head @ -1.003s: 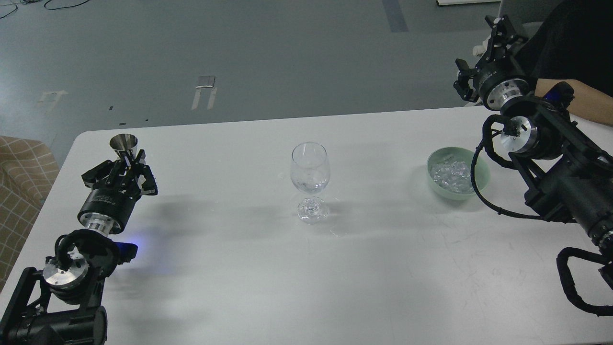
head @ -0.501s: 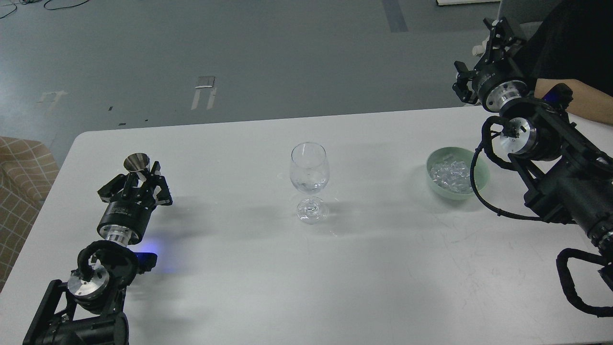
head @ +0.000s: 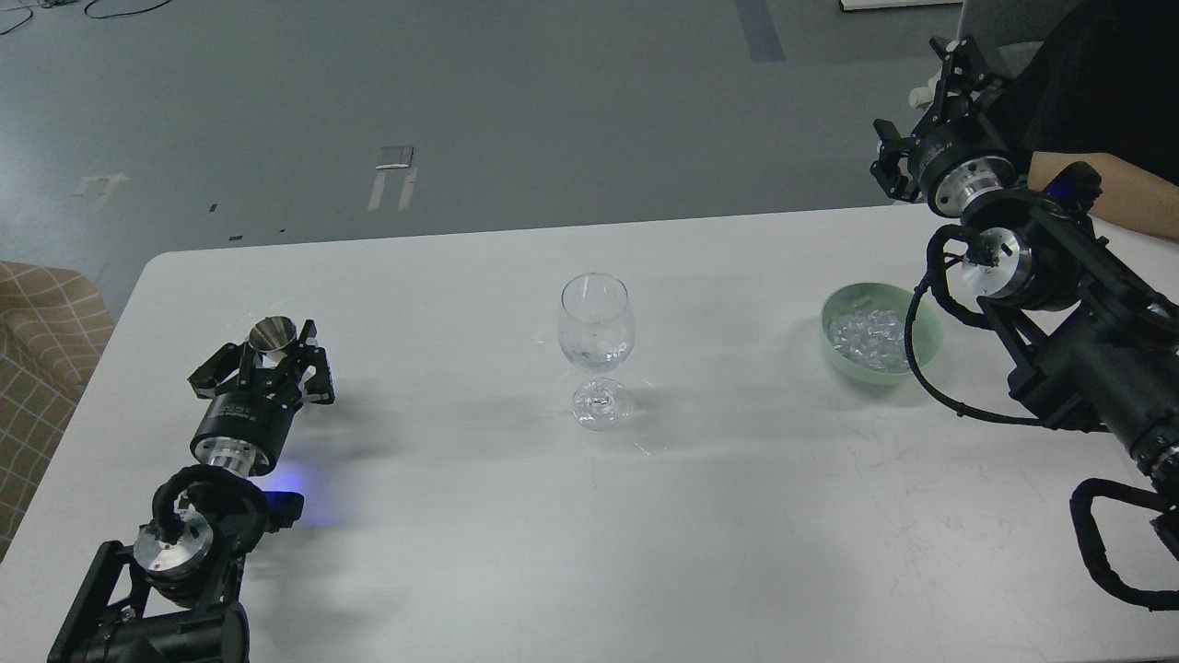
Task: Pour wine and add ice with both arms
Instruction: 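Set the jigger down, open the left gripper and withdraw, then move the right gripper down toward the green ice bowl, then grasp ice cubes from the bowl with the right gripper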
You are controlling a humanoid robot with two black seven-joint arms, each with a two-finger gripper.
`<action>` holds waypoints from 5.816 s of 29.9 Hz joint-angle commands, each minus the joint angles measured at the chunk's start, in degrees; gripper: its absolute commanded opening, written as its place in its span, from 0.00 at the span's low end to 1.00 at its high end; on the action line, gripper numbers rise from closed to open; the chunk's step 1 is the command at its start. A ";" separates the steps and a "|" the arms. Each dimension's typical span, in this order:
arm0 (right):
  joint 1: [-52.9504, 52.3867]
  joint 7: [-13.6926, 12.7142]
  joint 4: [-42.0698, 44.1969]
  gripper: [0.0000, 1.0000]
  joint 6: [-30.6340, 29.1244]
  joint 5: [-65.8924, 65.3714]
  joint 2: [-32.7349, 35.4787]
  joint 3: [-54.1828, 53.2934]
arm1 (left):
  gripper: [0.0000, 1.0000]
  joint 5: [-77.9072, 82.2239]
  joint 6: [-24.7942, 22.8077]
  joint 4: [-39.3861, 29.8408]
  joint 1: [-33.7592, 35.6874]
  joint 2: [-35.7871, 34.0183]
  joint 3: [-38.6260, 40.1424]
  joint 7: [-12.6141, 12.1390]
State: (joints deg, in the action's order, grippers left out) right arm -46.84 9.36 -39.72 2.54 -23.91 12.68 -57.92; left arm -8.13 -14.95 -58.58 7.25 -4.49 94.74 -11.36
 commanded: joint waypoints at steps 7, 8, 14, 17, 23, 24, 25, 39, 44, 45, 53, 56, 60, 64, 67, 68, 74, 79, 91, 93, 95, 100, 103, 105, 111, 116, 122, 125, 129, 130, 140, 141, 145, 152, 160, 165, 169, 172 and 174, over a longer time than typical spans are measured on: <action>0.00 0.05 -0.01 1.00 0.01 0.00 -0.02 0.00 | 0.54 0.31 0.00 0.65 0.13 -0.17 -0.17 -0.24; 0.00 -0.04 -0.01 1.00 0.01 0.00 -0.02 0.00 | 0.54 0.31 0.00 0.83 0.13 -0.17 -0.26 -0.33; -0.09 0.04 -0.01 1.00 0.01 0.00 0.06 0.00 | 0.60 0.39 0.09 0.83 0.31 -0.25 -0.52 -0.59; -0.09 -0.04 -0.01 1.00 0.01 0.00 0.06 -0.09 | 0.74 0.48 0.62 0.83 0.48 -0.52 -0.70 -0.85; -0.09 -0.04 -0.01 1.00 0.01 0.00 0.06 -0.09 | 0.97 0.57 0.97 0.83 0.48 -1.83 -0.70 -1.03; -0.09 0.04 -0.01 1.00 0.01 0.00 0.06 -0.09 | 0.98 0.48 0.97 0.74 0.40 -1.92 -0.70 -1.03; -0.09 0.05 -0.01 1.00 0.01 0.00 0.06 -0.09 | 0.98 0.57 1.06 0.74 0.31 -2.18 -0.70 -1.03; 0.09 0.05 -0.01 1.00 0.10 0.00 0.33 -0.18 | 0.98 0.57 0.88 -5.32 -6.55 -4.21 -0.44 -4.19; 0.09 0.05 -0.01 1.00 0.10 0.00 0.33 -0.18 | 0.98 0.57 0.97 -9.27 -9.80 -4.47 -0.17 -4.72; 0.09 0.05 -0.01 1.00 0.10 0.00 0.33 -0.18 | 0.98 0.57 0.97 -9.89 -10.41 -4.65 -0.17 -4.90; 0.17 0.05 -0.10 1.00 0.10 0.00 0.59 -0.44 | 0.98 0.48 -3.15 -14.11 -16.30 -8.42 2.46 -6.39; 0.17 0.05 -0.10 1.00 0.01 0.00 0.68 -0.44 | 0.98 0.66 -7.19 -13.85 -17.00 -13.33 4.04 -6.31; 0.09 0.05 -0.18 1.00 -0.08 0.00 0.85 -0.27 | 0.98 3.80 -9.48 -13.41 -17.10 -22.72 4.05 -6.13; -0.09 -0.04 -0.36 1.00 -0.34 -0.88 1.12 0.52 | 0.98 10.59 -12.04 -13.06 -15.87 -28.99 5.54 -5.78; -0.44 0.05 -1.23 1.00 -0.43 -1.84 3.83 5.17 | 0.98 16.90 -13.05 -11.83 -12.36 -34.52 6.24 -5.86; -0.70 0.13 -2.28 1.00 -0.52 -2.98 5.23 7.97 | 0.98 19.01 -13.05 -10.87 -9.74 -36.10 6.24 -5.86; -0.71 0.22 -9.48 1.00 -0.52 -12.19 13.66 16.24 | 0.98 26.65 -13.05 -6.82 2.31 -38.92 4.93 -6.22; -0.44 0.31 -17.21 1.00 -0.52 -20.80 22.62 22.83 | 0.98 34.12 -13.05 -6.11 12.14 -37.96 -2.07 -6.04; 3.15 1.01 -29.88 1.00 -0.43 -52.44 37.76 31.20 | 0.98 53.12 -13.05 6.88 37.64 -31.20 -24.32 -1.47; 5.09 1.10 -30.33 1.00 -0.34 -58.60 37.68 31.20 | 0.98 53.57 -11.52 9.26 39.68 -30.31 -27.41 -0.42; 7.46 1.54 -30.16 1.00 -0.34 -67.02 37.33 31.20 | 0.98 53.57 -7.49 10.15 40.56 -29.18 -30.83 2.29; 12.64 1.80 -28.40 1.00 1.93 -72.86 35.76 31.20 | 0.98 53.13 1.92 10.41 40.56 -26.28 -35.15 8.01; 13.53 1.80 -26.56 1.00 3.52 -73.39 33.29 31.20 | 0.98 52.78 5.36 10.50 40.47 -24.34 -35.33 10.04; 13.71 1.80 -25.59 1.00 3.70 -73.47 32.06 31.28 | 0.98 52.43 6.85 10.50 40.56 -23.37 -35.24 11.00; 14.50 1.80 -22.17 1.00 6.06 -73.48 29.17 31.28 | 0.98 52.42 7.12 10.06 40.39 -22.84 -35.07 11.62; 14.06 1.80 -18.38 0.90 7.04 -74.35 25.99 31.28 | 0.98 52.34 6.95 9.80 40.30 -23.02 -35.07 11.54; 13.97 1.80 -17.15 0.74 6.95 -74.79 23.44 31.37 | 0.98 52.34 6.77 9.80 40.38 -23.02 -35.15 11.54; 13.71 1.80 -17.15 0.67 6.78 -74.71 22.91 32.51 | 0.98 52.34 6.77 9.71 40.38 -23.02 -35.07 11.54; 13.53 1.80 -17.15 0.63 6.51 -74.71 22.91 33.57 | 0.98 52.42 6.68 9.71 40.47 -23.10 -35.15 11.54; 13.62 1.80 -17.06 0.62 6.51 -74.71 22.91 33.57 | 0.98 52.42 6.68 9.71 40.47 -23.10 -35.15 11.54; 13.45 1.80 -16.36 0.52 6.42 -74.71 22.74 33.75 | 0.98 52.42 6.60 9.53 40.38 -22.93 -35.24 11.54; 13.45 1.80 -16.36 0.51 6.34 -74.71 22.74 33.75 | 0.98 52.42 6.60 9.53 40.38 -22.93 -35.24 11.54; 13.53 1.80 -15.92 0.49 6.34 -74.71 21.86 33.83 | 0.98 52.42 6.60 9.53 40.38 -22.93 -35.24 11.54; 13.45 1.80 -15.04 0.49 6.34 -74.62 20.98 33.83 | 0.98 52.42 6.51 9.44 40.38 -23.10 -35.24 11.45; 13.53 1.80 -14.69 0.43 6.25 -74.62 20.45 33.83 | 0.98 52.51 6.51 9.36 40.47 -23.19 -35.24 11.45; 13.62 1.80 -14.69 0.29 5.90 -74.62 20.45 33.83 | 0.98 52.51 6.51 9.27 40.47 -23.28 -35.24 11.45; 13.71 1.80 -14.77 0.19 5.90 -74.62 20.45 33.83 | 0.98 52.51 6.51 9.27 40.47 -23.37 -35.33 11.45; 13.54 1.80 -14.86 0.09 5.90 -74.44 20.45 33.83 | 0.98 52.51 6.51 9.27 40.39 -23.37 -35.33 11.45; 13.45 1.72 -15.12 0.08 5.90 -74.44 20.45 33.75 | 0.98 52.51 6.51 9.27 40.38 -23.37 -35.24 11.45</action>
State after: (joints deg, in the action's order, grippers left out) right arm -33.15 11.15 -54.55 8.42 -98.42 33.13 -24.08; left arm 44.39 -8.44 -49.31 47.72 -27.86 59.47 0.09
